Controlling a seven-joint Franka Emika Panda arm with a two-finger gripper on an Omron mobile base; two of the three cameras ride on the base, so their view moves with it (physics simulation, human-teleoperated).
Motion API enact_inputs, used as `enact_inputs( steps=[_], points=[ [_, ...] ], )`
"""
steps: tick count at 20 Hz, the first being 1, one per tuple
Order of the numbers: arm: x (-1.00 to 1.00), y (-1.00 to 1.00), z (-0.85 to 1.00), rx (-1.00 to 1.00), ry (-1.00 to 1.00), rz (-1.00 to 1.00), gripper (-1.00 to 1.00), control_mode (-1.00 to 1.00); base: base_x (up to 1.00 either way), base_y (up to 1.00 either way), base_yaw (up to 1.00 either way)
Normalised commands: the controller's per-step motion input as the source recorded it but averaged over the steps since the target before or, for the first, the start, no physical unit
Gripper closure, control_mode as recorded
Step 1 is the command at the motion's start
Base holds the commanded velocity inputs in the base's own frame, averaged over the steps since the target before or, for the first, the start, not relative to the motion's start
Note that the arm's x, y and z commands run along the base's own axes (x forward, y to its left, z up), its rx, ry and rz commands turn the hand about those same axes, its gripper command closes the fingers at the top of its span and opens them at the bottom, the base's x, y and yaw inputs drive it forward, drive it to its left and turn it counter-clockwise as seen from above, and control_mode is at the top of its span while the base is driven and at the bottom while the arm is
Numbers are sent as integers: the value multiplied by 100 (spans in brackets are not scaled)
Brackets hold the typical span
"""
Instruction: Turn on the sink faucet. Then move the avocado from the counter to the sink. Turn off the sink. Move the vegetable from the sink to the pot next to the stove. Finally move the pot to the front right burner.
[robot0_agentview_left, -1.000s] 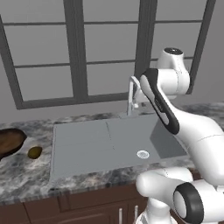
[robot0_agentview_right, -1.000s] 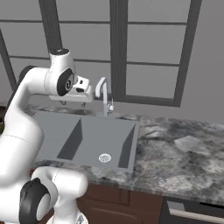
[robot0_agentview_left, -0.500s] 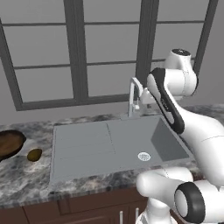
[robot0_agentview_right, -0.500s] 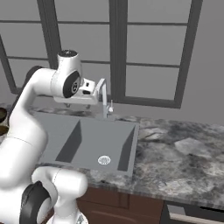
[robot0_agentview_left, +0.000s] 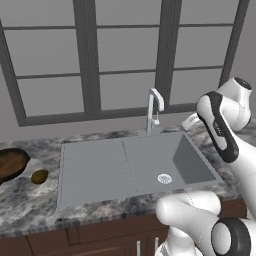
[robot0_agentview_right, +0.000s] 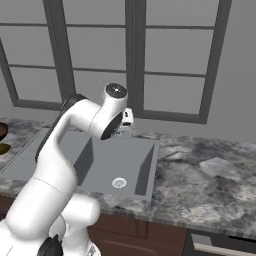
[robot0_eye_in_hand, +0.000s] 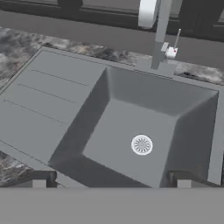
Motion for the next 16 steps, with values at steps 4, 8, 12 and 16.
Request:
enact_inputs(
  steps=[4, 8, 12, 16],
  points=[
    [9, -27, -20, 5, -23, 22, -100, -100, 0, 0, 0],
    [25, -14, -17, 3, -8, 8, -100, -100, 0, 0, 0],
    [60, -13, -8, 6, -16, 14, -100, -100, 0, 0, 0],
    [49, -24, -4, 3, -20, 19, -100, -100, 0, 0, 0]
  ],
)
